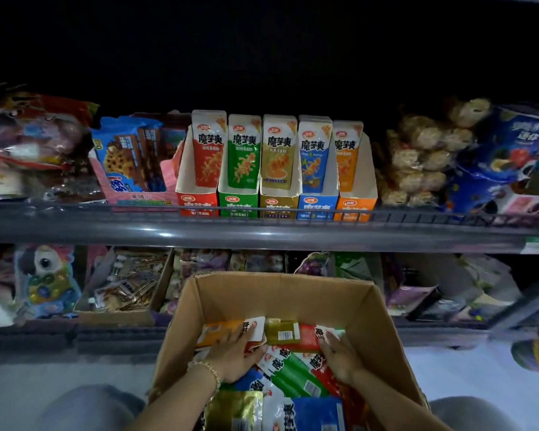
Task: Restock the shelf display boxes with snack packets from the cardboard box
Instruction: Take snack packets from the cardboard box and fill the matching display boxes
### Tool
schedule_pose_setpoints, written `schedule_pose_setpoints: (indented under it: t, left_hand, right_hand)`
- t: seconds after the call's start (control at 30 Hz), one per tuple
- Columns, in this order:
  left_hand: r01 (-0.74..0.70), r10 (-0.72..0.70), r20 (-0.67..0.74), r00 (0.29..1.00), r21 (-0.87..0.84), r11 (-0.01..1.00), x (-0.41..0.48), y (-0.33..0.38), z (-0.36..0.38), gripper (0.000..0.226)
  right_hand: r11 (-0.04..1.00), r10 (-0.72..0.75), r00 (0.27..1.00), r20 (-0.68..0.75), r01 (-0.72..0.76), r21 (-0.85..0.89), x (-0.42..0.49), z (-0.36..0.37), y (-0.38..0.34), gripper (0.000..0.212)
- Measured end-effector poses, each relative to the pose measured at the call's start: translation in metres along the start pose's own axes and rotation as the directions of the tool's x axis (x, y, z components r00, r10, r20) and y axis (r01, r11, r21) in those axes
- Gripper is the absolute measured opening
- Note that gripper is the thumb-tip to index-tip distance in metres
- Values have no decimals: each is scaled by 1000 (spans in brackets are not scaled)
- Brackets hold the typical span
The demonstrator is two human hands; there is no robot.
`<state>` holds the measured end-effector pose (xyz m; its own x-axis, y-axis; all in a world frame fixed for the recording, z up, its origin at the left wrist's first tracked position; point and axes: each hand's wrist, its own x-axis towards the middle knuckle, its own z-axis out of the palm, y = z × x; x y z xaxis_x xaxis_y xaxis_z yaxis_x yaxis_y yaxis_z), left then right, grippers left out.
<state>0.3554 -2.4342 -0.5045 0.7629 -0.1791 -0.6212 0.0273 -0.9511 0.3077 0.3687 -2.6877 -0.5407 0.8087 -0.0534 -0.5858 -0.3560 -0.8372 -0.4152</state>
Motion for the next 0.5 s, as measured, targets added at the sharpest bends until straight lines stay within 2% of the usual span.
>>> schedule_pose_setpoints:
  t: [0.07, 0.2, 0.3, 0.37, 0.5]
  left_hand:
    - [3, -3, 15, 1000, 13, 1000, 2, -2, 2, 79]
    - [-28, 28, 3, 1000, -17, 999, 1, -1, 3, 76]
    - [-84, 84, -7, 996, 2, 996, 1, 5, 5, 73]
    - [-103, 103, 14, 995, 41, 994, 3, 9, 6, 72]
    - [-118, 109, 66, 992, 149, 982, 7, 12, 6, 72]
  right_hand:
    - [997, -61, 997, 38, 59, 50, 0, 0, -2, 53]
    - [882, -153, 987, 49, 114, 457, -9, -1, -15, 29]
    - [823, -103, 993, -64, 121, 555, -8, 1, -17, 25]
    - [817, -68, 996, -58, 89, 570, -8, 0, -18, 21]
    - [751, -72, 996, 46, 24, 660, -14, -2, -27, 47]
